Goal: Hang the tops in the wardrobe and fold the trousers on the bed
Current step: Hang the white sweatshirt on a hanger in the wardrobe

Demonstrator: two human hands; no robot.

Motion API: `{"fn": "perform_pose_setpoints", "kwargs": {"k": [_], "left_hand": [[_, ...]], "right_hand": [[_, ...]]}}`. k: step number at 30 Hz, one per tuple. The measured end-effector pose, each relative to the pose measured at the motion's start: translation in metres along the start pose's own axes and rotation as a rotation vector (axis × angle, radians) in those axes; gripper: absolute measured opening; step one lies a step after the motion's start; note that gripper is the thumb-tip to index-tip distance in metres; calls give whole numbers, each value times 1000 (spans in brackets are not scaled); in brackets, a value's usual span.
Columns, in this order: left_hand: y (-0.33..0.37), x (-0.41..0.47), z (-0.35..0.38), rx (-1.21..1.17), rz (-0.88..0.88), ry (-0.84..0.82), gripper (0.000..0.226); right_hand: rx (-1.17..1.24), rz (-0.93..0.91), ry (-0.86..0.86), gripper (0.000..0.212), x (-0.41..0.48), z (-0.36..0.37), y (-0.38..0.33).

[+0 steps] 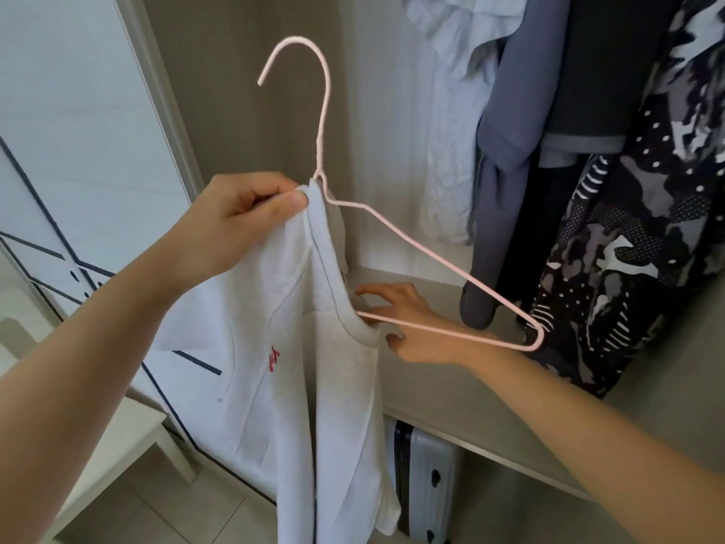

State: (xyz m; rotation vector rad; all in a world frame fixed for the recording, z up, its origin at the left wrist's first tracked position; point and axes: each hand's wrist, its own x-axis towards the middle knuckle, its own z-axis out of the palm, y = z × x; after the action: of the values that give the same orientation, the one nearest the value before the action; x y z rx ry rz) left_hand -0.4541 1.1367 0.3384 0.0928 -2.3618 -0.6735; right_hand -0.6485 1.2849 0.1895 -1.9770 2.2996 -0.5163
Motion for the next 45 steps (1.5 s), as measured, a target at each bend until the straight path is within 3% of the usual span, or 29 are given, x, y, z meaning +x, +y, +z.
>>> {"fn": "perform_pose_setpoints", "kwargs": {"k": [3,7,14,18,21,27,34,39,42,45], "left_hand": [[-9,-4,-7,22,-20,17,30],[-38,-8,-22,94,-119,109,36],[-81,-22,-33,195,-212,128,24],[-85,-23,-30,233,-165,103,19],[-83,-19,-26,251,-107,71,29],[-67,-9,-8,238,-27,42,13],[-76,-9,-23,226,-45,119,39],[-103,-18,-46,263,-222,242,46],[-111,-20,-53,176,-300,289,51],[-108,-16,-49,-2,-375,360,50]], "right_hand": [[-207,2,1,56,8,3,9],[-82,-34,3,25,3,-2,24],[-17,67,88,33,-8,-30,26],[91,58,187,31,-5,-41,17],[158,20,231,26,2,-43,3],[335,-48,248,13,17,-45,-34],[559,-78,439,12,16,-67,-49],[656,-37,599,22,7,-93,-30],[654,-14,559,34,0,-102,-19],[564,3,415,8,-2,-110,-15]]}}
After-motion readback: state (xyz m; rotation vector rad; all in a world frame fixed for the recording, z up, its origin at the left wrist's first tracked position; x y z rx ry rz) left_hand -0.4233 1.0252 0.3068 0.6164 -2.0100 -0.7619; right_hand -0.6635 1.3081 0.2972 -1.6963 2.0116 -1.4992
